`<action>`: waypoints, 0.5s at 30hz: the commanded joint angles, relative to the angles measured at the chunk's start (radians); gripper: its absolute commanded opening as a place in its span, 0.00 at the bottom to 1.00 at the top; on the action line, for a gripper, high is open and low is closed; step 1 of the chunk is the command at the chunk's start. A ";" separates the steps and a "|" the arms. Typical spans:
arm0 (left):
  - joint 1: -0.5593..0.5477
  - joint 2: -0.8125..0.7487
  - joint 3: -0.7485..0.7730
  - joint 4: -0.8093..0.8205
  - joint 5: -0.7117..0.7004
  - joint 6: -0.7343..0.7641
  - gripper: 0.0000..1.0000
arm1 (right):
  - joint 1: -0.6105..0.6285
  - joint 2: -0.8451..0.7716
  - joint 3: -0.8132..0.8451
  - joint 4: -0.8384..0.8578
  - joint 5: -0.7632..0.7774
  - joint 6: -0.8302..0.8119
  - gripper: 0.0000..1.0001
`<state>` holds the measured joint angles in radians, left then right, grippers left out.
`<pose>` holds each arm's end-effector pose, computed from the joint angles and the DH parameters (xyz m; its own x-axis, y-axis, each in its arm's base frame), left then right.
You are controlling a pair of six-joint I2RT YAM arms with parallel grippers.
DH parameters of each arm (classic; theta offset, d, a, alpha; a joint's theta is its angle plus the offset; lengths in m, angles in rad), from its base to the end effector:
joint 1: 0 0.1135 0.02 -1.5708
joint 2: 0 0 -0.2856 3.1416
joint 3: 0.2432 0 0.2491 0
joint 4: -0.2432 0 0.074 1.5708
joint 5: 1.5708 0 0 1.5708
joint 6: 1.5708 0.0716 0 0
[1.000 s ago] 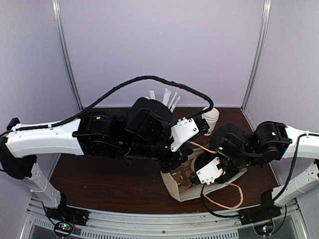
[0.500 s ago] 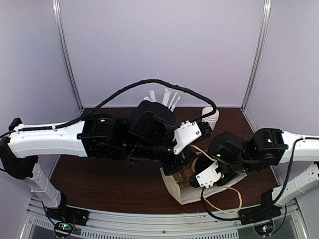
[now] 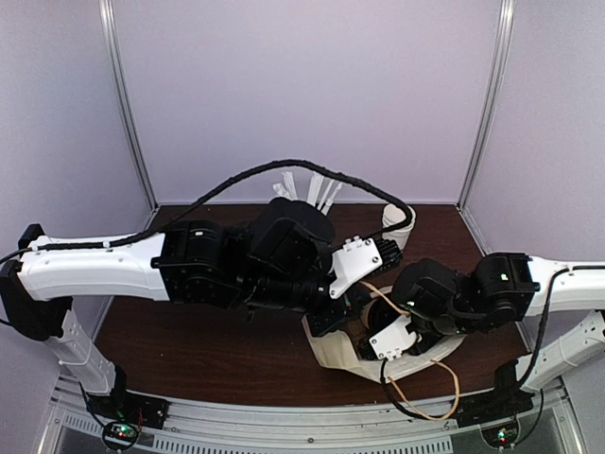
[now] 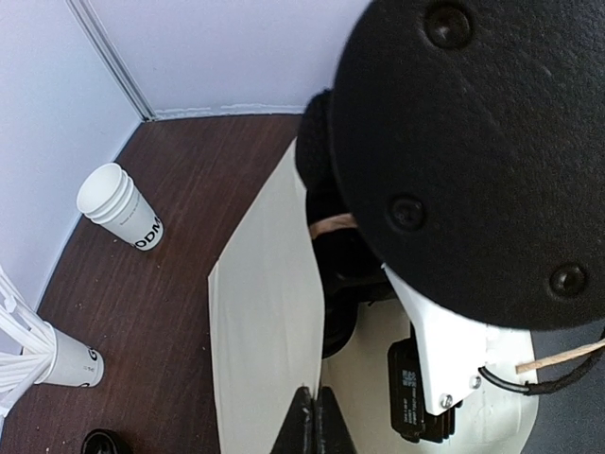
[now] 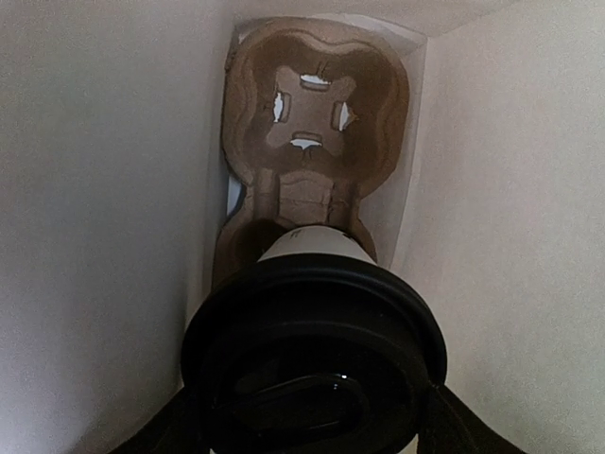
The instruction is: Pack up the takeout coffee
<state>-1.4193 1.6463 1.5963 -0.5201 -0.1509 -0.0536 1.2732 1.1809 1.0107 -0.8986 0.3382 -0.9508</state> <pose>0.0722 -0.4016 0.3680 -0.1327 0.5181 -0.8450 0.9525 0.3025 0.0359 0.0896 0.2110 0.2718 0.5466 -0.8363 -0.0429 -0.7060 -0.4327 -0.5606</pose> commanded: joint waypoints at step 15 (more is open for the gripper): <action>-0.008 -0.010 -0.002 0.109 0.040 0.013 0.39 | 0.022 0.037 0.032 -0.119 0.050 -0.018 0.60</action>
<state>-1.4197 1.6497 1.5948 -0.5083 -0.1402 -0.0410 1.2797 1.2079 1.0477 -0.9394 0.3477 -0.9627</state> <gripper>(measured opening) 0.193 0.690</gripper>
